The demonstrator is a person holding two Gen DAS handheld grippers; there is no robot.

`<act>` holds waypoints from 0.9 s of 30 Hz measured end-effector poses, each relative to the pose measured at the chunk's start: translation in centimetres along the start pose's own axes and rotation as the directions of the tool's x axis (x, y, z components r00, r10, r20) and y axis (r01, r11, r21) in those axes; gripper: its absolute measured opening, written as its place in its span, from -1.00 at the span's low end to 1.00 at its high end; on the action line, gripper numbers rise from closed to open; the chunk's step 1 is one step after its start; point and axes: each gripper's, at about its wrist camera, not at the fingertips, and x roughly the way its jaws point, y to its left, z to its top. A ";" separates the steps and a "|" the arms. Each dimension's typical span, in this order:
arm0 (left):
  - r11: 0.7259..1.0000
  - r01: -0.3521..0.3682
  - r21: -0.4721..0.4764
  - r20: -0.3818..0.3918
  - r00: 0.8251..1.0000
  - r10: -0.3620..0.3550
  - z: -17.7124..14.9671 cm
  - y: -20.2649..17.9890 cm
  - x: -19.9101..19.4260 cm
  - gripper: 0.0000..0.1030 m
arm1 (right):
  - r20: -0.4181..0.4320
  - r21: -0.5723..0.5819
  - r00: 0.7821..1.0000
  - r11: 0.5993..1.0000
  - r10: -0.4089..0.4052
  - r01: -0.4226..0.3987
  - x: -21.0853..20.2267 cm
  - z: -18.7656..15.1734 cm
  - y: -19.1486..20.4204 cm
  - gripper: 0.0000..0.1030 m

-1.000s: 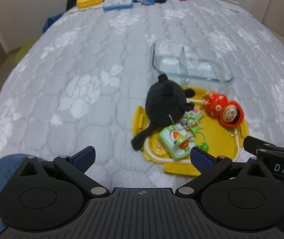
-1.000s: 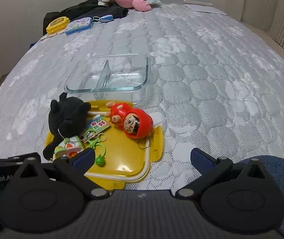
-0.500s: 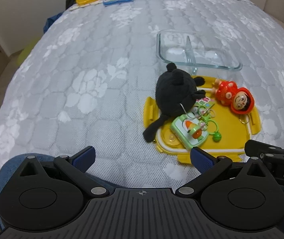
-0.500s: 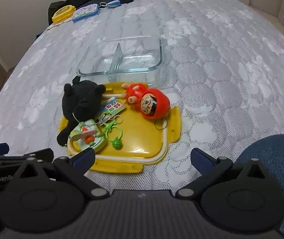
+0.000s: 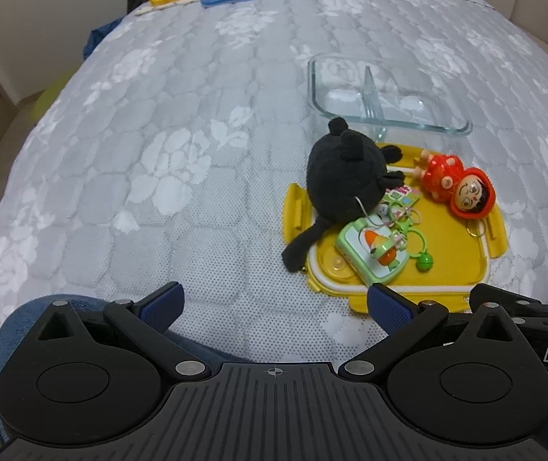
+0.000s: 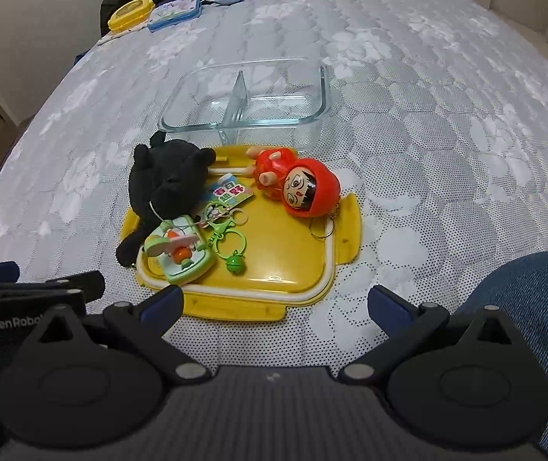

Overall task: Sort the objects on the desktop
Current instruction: 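Approach the yellow tray with both tools, positioning over the toys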

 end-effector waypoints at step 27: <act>0.995 0.100 0.028 -0.016 0.995 -0.099 1.2 -1.2 2.6 1.00 | 0.105 -0.002 0.994 1.000 -0.030 0.030 -0.1 1.1 -1.0 1.00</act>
